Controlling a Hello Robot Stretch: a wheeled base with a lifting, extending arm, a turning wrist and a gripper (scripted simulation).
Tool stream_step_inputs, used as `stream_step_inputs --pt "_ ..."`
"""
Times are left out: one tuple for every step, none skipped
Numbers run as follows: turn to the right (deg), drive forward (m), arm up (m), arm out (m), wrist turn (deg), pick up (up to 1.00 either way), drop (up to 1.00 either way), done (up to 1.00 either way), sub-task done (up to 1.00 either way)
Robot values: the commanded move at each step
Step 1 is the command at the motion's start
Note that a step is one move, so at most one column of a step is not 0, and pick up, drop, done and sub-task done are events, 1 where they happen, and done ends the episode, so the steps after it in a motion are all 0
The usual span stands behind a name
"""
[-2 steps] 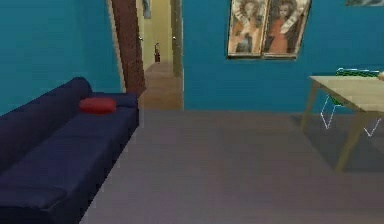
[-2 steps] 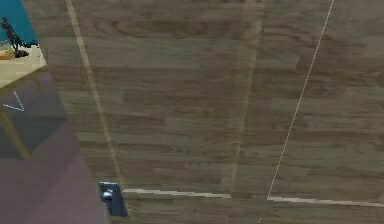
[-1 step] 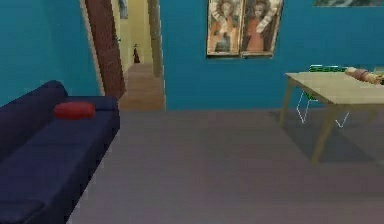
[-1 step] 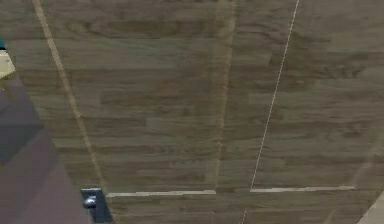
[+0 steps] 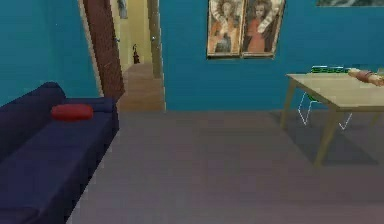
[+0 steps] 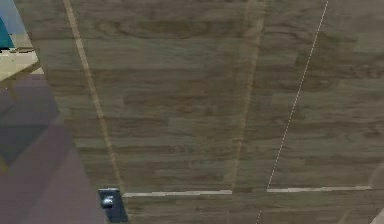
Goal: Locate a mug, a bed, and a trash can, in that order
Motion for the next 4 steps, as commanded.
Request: stream_step_inputs --pt "0.0 0.30 0.00 0.00 0.0 0.00 0.00 0.00 0.00" --pt "-45.0 0.00 0.00 0.00 0.0 0.00 0.00 0.00 0.00" --pt "-21.0 0.00 0.00 0.00 0.0 0.00 0.00 0.00 0.00" --pt "0.0 0.25 0.00 0.00 0.0 0.00 0.00 0.00 0.00"
